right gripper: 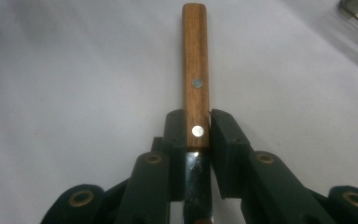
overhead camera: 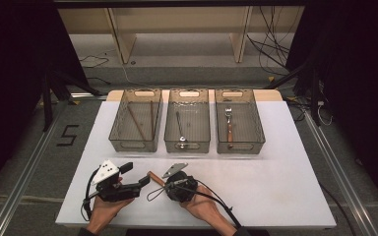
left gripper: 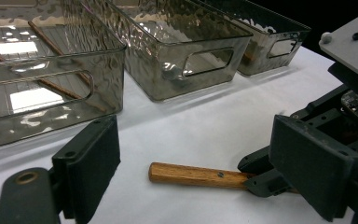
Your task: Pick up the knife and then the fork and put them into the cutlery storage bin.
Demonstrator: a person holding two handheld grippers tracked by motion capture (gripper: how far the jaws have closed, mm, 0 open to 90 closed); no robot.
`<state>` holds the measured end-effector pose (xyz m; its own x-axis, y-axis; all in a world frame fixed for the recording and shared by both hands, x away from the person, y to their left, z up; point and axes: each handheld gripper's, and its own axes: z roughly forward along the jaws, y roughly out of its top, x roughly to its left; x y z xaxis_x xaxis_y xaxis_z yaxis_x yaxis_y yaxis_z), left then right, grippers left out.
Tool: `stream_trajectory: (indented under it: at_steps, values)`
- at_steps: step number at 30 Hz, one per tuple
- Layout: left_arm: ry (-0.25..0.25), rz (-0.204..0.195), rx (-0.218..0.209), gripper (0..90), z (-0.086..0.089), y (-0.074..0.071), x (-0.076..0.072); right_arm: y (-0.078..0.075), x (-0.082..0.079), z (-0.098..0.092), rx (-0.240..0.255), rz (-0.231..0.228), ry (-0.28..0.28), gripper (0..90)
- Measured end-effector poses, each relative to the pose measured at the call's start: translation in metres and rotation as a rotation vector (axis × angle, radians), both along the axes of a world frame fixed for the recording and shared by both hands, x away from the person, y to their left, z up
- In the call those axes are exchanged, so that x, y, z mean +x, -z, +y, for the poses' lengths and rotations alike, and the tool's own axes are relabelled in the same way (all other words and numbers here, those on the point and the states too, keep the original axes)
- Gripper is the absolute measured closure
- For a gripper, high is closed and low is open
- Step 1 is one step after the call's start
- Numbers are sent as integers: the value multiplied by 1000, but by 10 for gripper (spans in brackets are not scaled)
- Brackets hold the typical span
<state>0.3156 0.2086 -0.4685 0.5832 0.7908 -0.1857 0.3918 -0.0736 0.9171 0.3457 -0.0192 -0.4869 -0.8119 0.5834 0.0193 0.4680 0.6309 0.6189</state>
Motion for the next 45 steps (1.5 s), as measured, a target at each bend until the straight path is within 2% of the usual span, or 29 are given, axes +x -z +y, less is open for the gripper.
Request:
stream_trajectory:
  at_steps: [6,15,21,28,38,42,45]
  values:
    - [-1,1,2,160,0,0,0,-1,1,-4,-6,6,-21,776]
    - [-2,3,4,160,0,0,0,-7,2,-15,34,16,-3,776]
    - [-3,3,4,160,0,0,0,-17,4,-26,64,3,13,776]
    - [3,5,2,160,-1,1,0,-39,10,-46,121,-30,52,776]
    - [12,6,0,160,-2,1,1,-81,24,-90,196,-79,140,776]
    - [14,5,4,160,-2,1,0,-96,34,-109,209,-104,190,776]
    - [13,5,3,160,-2,1,0,-107,48,-127,224,-118,248,776]
